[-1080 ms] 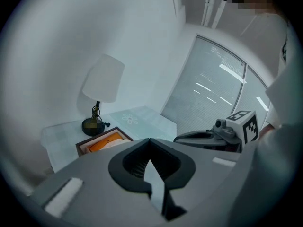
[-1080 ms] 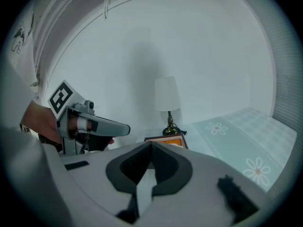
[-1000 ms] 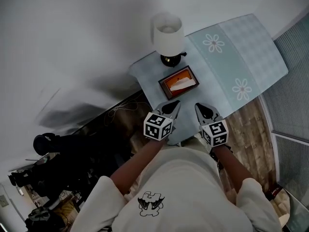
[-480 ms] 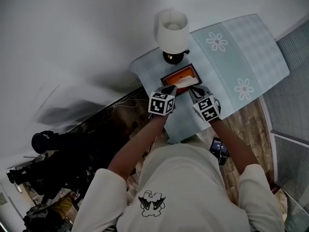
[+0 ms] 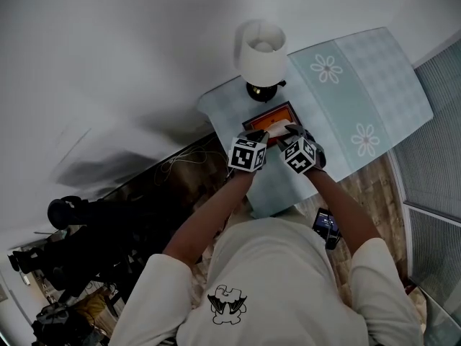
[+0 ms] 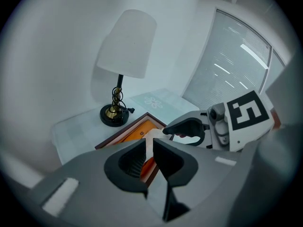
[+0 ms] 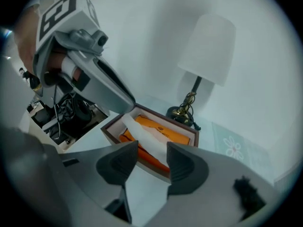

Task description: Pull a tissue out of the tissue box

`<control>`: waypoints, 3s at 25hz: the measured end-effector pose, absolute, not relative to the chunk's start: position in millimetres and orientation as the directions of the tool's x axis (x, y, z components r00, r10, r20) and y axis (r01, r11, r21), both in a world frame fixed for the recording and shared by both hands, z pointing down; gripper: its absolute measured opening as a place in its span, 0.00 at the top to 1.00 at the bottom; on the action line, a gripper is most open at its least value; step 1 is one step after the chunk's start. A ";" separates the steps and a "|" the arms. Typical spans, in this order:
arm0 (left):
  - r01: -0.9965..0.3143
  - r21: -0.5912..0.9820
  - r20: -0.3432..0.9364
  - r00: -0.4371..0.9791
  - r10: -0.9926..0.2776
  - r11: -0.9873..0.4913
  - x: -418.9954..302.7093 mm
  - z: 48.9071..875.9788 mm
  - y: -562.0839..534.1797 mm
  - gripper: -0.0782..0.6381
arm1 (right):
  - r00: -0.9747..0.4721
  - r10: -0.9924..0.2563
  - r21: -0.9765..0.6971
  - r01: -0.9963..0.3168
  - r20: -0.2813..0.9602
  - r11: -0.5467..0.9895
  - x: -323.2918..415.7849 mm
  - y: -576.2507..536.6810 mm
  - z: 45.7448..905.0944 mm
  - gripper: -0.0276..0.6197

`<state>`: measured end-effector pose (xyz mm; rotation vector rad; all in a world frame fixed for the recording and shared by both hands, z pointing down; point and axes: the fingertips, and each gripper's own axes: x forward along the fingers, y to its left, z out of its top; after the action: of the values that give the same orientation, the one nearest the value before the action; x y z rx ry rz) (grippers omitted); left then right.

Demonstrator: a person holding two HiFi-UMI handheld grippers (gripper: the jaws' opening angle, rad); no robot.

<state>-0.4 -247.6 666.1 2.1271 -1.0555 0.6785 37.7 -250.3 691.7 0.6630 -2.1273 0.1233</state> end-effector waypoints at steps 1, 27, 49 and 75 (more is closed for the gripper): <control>-0.826 0.330 0.688 0.542 -0.484 -0.456 0.1 665.8 -247.4 0.82 | -0.465 -0.408 0.144 -0.505 0.786 0.851 37.9 -251.8 695.1 0.68; -0.833 0.365 0.655 0.547 -0.521 -0.416 -12.4 651.3 -243.6 0.83 | -0.509 -0.413 0.039 -0.594 0.755 0.803 34.1 -253.6 672.3 0.93; -0.740 0.330 0.478 0.667 -0.572 -0.586 -5.6 556.9 -165.7 0.83 | -0.609 -0.591 -0.101 -0.736 0.529 0.669 59.2 -176.3 548.2 0.93; -0.728 0.331 0.383 0.685 -0.620 -0.600 -18.0 522.4 -142.5 0.86 | -0.583 -0.712 -0.286 -0.812 0.392 0.508 67.6 -125.2 498.0 0.94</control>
<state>-18.0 -142.5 522.4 2.4333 -1.0421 0.3148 67.6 -125.2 498.0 1.2982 -2.5274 0.6569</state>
